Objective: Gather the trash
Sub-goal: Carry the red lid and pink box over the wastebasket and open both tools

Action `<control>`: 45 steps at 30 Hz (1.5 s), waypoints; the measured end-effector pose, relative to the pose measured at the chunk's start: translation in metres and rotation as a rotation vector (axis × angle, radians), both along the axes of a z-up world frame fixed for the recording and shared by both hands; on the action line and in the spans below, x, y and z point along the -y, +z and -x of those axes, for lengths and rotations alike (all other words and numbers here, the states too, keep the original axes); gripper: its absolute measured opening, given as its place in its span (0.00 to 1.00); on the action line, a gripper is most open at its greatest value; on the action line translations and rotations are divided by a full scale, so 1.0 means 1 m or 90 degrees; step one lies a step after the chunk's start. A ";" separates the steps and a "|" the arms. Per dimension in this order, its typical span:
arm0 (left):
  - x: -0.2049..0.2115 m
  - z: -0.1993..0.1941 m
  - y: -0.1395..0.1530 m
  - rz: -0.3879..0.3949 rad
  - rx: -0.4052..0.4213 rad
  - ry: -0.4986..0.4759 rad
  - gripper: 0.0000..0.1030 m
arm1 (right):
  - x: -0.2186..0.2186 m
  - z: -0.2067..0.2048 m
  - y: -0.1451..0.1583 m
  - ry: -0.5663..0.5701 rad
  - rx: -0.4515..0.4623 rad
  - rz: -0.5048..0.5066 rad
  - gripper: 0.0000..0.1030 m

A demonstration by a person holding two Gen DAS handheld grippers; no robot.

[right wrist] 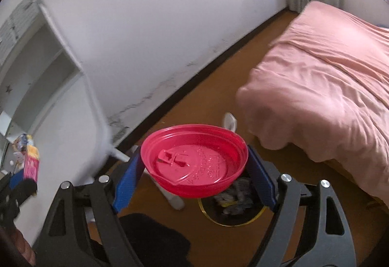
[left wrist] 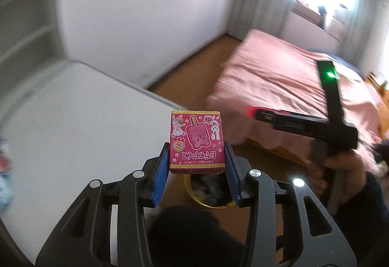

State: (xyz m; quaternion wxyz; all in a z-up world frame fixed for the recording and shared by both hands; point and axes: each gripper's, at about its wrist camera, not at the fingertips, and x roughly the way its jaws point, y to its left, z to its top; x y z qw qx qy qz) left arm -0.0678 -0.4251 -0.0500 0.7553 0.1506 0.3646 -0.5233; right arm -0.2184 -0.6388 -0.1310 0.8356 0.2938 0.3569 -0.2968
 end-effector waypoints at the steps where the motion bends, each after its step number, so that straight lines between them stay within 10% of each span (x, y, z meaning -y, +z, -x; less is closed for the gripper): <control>1: 0.012 0.007 -0.008 -0.010 -0.009 -0.016 0.40 | 0.008 0.005 -0.009 -0.003 -0.002 -0.021 0.77; 15: 0.116 0.048 -0.119 -0.137 -0.078 -0.096 0.40 | 0.042 0.031 -0.075 -0.031 -0.063 -0.108 0.78; 36: 0.153 0.040 -0.165 -0.173 -0.113 -0.107 0.40 | 0.053 0.032 -0.093 -0.040 -0.063 -0.143 0.79; 45: 0.152 0.040 -0.162 -0.163 -0.112 -0.102 0.64 | 0.054 0.030 -0.093 -0.037 -0.056 -0.151 0.84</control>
